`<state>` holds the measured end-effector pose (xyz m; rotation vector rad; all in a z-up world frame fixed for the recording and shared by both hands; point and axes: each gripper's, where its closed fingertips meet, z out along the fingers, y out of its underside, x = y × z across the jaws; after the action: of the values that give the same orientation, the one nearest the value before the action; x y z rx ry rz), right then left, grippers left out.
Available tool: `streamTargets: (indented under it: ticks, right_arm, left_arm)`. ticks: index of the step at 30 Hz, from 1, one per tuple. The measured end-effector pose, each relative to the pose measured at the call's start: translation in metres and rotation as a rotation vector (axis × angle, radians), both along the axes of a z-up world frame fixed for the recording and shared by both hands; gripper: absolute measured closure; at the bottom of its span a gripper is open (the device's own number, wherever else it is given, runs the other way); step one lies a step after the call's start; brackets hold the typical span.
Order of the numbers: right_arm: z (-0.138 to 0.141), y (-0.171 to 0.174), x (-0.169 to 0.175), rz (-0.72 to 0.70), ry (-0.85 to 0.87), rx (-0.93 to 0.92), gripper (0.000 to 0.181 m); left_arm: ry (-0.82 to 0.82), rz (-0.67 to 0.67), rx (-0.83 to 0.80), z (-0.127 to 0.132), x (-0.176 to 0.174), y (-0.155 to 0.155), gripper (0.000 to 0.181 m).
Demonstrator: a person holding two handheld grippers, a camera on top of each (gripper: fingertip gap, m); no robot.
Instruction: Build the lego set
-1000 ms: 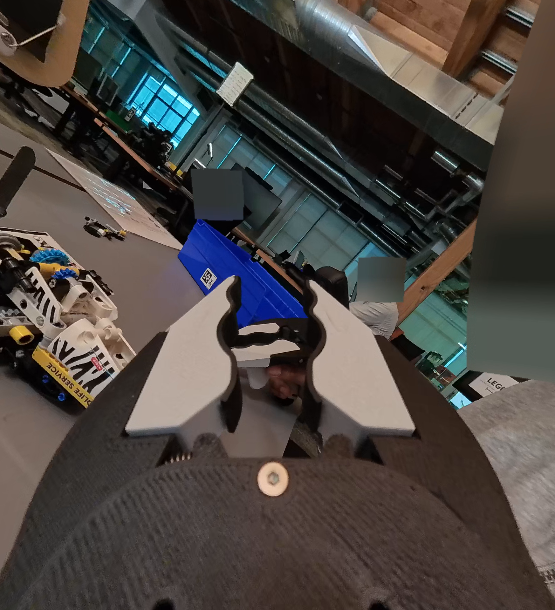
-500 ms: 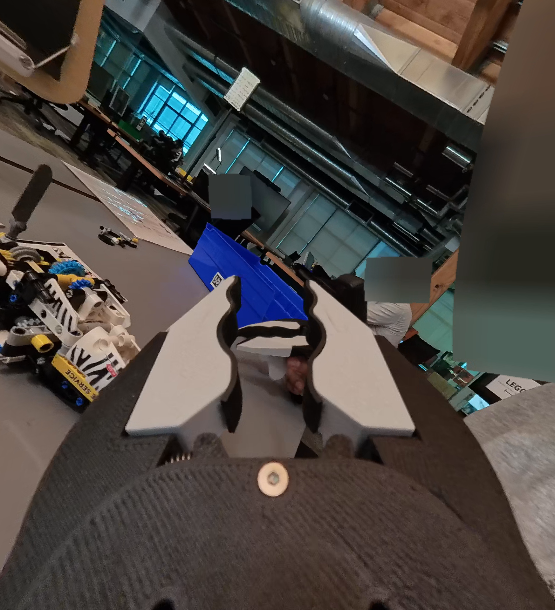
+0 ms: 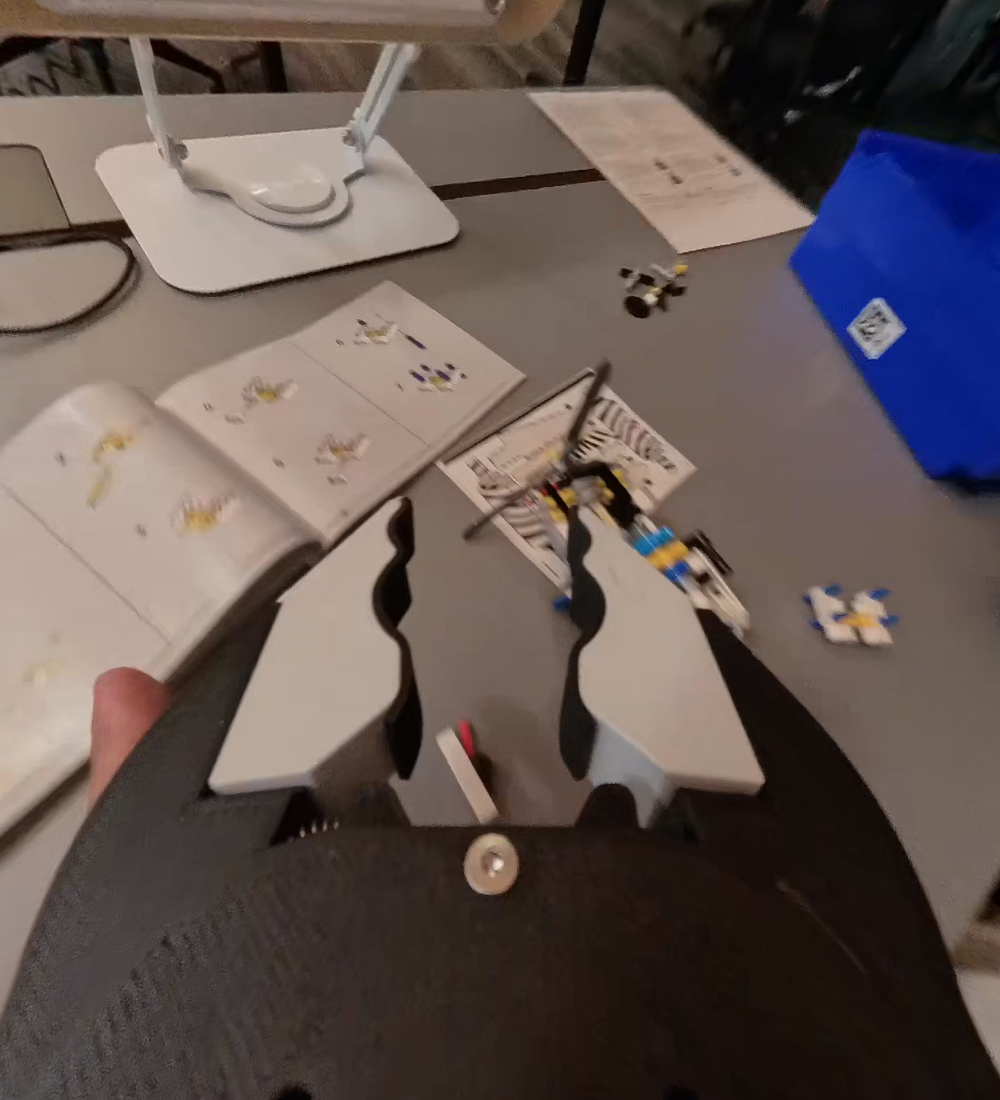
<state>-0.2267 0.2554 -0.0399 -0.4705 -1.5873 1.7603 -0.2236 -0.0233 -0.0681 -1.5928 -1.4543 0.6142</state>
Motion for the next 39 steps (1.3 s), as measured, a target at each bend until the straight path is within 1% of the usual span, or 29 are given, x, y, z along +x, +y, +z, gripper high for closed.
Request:
streamTargets:
  ticks: [3,5,6,7,8,10,11,13,15,16,19,20,21,24,25,26,29,31,32,33,34,36,37,38,39]
  right_arm:
    - [-0.001,0.002,0.005,0.026,-0.001,0.007,0.172]
    - [-0.001,0.007,0.004,0.014,0.004,0.014,0.172]
    - [0.0,0.01,0.003,0.011,0.008,0.007,0.172]
    - [0.001,0.012,0.004,0.014,0.008,-0.011,0.172]
    - [0.003,0.014,0.004,0.017,0.009,-0.029,0.173]
    - [0.005,0.016,0.007,0.027,0.016,-0.048,0.173]
    - [0.005,0.016,0.008,0.031,0.02,-0.049,0.174]
    - [0.005,0.015,0.01,0.034,0.026,-0.044,0.173]
    - [0.004,0.013,0.011,0.034,0.033,-0.031,0.174]
    - [0.004,0.012,0.011,0.035,0.034,-0.024,0.173]
    - [0.003,0.01,0.011,0.034,0.037,-0.01,0.174]
    - [0.003,0.01,0.011,0.033,0.037,-0.009,0.175]
    - [0.003,0.01,0.011,0.032,0.037,-0.01,0.175]
    - [0.002,0.009,0.01,0.031,0.034,-0.008,0.175]
    - [0.002,0.009,0.01,0.03,0.033,-0.005,0.175]
    - [0.002,0.008,0.01,0.03,0.034,-0.001,0.175]
    - [0.001,0.006,0.01,0.031,0.039,0.011,0.175]
    - [0.0,0.005,0.01,0.031,0.039,0.018,0.175]
    - [0.0,0.005,0.01,0.03,0.04,0.02,0.175]
    - [0.0,0.005,0.01,0.03,0.041,0.021,0.175]
    - [0.0,0.005,0.01,0.03,0.041,0.021,0.175]
    - [0.0,0.005,0.01,0.03,0.043,0.021,0.176]
    - [0.0,0.005,0.01,0.03,0.045,0.02,0.176]
    - [0.001,0.005,0.011,0.031,0.047,0.02,0.176]
    - [0.001,0.005,0.011,0.031,0.049,0.02,0.176]
  left_arm:
    - [-0.072,0.002,-0.054,-0.012,-0.056,-0.01,0.114]
    - [-0.157,0.02,-0.096,-0.034,-0.091,-0.015,0.104]
    - [-0.214,0.005,-0.105,-0.047,-0.104,-0.012,0.098]
    - [-0.268,-0.023,-0.115,-0.061,-0.112,-0.006,0.097]
    - [-0.303,-0.021,-0.155,-0.074,-0.119,-0.005,0.095]
    - [-0.341,0.026,-0.271,-0.096,-0.127,-0.013,0.097]
    - [-0.353,0.029,-0.291,-0.104,-0.127,-0.014,0.098]
    - [-0.325,0.066,-0.227,-0.103,-0.128,-0.013,0.108]
    - [-0.322,0.075,-0.211,-0.101,-0.125,-0.017,0.129]
    - [-0.324,0.076,-0.181,-0.1,-0.123,-0.018,0.134]
    - [-0.324,0.062,-0.075,-0.097,-0.12,-0.018,0.137]
    - [-0.326,0.072,-0.07,-0.098,-0.119,-0.022,0.143]
    - [-0.318,0.085,-0.108,-0.1,-0.118,-0.027,0.155]
    - [-0.297,0.061,-0.205,-0.101,-0.116,-0.027,0.162]
    - [-0.295,0.052,-0.212,-0.102,-0.116,-0.024,0.168]
    - [-0.295,0.04,-0.203,-0.102,-0.115,-0.021,0.179]
    - [-0.3,0.042,-0.174,-0.101,-0.116,-0.02,0.18]
    - [-0.303,0.007,-0.127,-0.097,-0.116,-0.011,0.181]
    - [-0.285,-0.004,-0.105,-0.091,-0.119,-0.006,0.179]
    - [-0.262,-0.007,-0.103,-0.085,-0.124,-0.003,0.163]
    - [-0.248,-0.006,-0.121,-0.08,-0.129,-0.001,0.141]
    - [-0.248,-0.008,-0.186,-0.077,-0.141,0.002,0.114]
    - [-0.267,-0.021,-0.214,-0.08,-0.147,0.005,0.103]
    - [-0.285,-0.033,-0.228,-0.085,-0.152,0.009,0.1]
    - [-0.3,-0.049,-0.222,-0.089,-0.157,0.014,0.101]
